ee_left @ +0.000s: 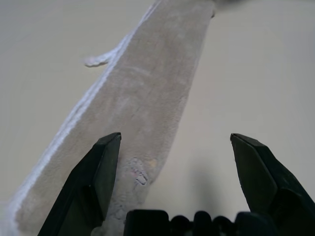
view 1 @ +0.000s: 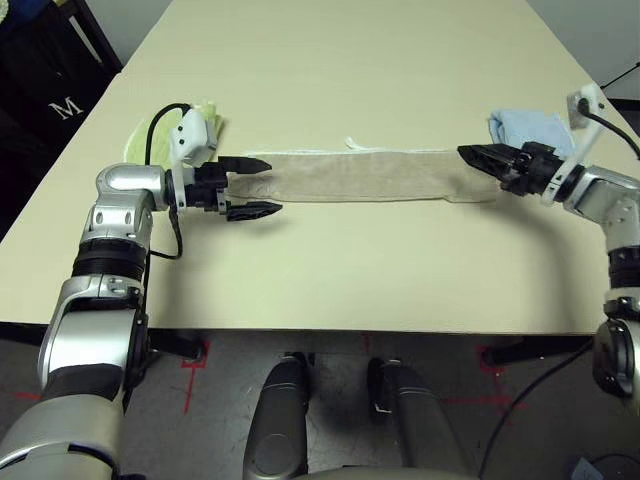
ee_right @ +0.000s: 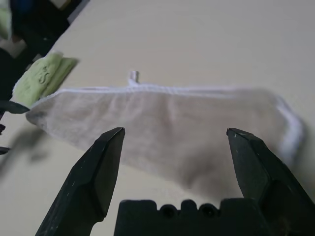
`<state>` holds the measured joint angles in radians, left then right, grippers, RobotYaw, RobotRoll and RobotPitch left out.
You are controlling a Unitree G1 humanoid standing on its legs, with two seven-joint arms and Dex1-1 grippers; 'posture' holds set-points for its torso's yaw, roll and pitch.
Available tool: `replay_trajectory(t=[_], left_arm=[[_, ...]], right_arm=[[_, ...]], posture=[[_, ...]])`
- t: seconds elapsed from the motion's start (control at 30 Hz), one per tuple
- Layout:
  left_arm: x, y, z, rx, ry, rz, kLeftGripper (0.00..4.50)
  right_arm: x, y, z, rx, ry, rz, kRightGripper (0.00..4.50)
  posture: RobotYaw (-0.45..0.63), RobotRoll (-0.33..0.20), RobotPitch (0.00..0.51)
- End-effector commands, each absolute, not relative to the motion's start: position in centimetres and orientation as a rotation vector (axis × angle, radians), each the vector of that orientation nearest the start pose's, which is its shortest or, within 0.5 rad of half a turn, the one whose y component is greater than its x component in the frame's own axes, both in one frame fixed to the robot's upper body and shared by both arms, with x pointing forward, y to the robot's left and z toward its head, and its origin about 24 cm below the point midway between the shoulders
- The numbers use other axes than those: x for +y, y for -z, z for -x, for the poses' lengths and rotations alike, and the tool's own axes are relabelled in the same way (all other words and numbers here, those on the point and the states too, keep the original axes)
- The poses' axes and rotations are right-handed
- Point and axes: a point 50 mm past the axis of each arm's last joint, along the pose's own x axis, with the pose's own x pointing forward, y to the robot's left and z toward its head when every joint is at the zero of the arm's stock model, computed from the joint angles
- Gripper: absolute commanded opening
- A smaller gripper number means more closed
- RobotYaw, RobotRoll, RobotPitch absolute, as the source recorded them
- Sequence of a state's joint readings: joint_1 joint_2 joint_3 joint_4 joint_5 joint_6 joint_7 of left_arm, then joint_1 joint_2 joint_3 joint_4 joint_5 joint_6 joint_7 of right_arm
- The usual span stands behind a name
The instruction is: Fold the towel and set it aside.
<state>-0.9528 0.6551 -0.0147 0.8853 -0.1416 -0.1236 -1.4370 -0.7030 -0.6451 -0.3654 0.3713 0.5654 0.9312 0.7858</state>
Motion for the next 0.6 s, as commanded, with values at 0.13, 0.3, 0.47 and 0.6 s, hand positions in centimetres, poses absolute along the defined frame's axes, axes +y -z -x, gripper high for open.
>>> replay_trajectory(t=[0.13, 0.3, 0.47, 0.6], left_arm=[[23.5, -20.3, -36.8, 0.087, 1.15, -0.51, 4.5], [23.1, -20.5, -37.1, 0.078, 1.154, -0.502, 4.5], [23.0, -20.5, -37.2, 0.077, 1.165, -0.499, 4.5], [22.9, -20.5, -37.1, 0.075, 1.174, -0.497, 4.5]], right_arm=[[-28.8, -17.4, -30.5, 0.329, -0.492, -0.509, 4.49], [-29.2, -16.3, -30.2, 0.353, -0.412, -0.541, 4.49], [-28.2, -15.7, -31.3, 0.345, -0.351, -0.566, 4.49], [-27.2, -14.8, -32.7, 0.357, -0.3, -0.589, 4.49]], posture=[[0.02, 0.0, 0.209], [0.02, 0.0, 0.206], [0.02, 0.0, 0.204], [0.03, 0.0, 0.206]])
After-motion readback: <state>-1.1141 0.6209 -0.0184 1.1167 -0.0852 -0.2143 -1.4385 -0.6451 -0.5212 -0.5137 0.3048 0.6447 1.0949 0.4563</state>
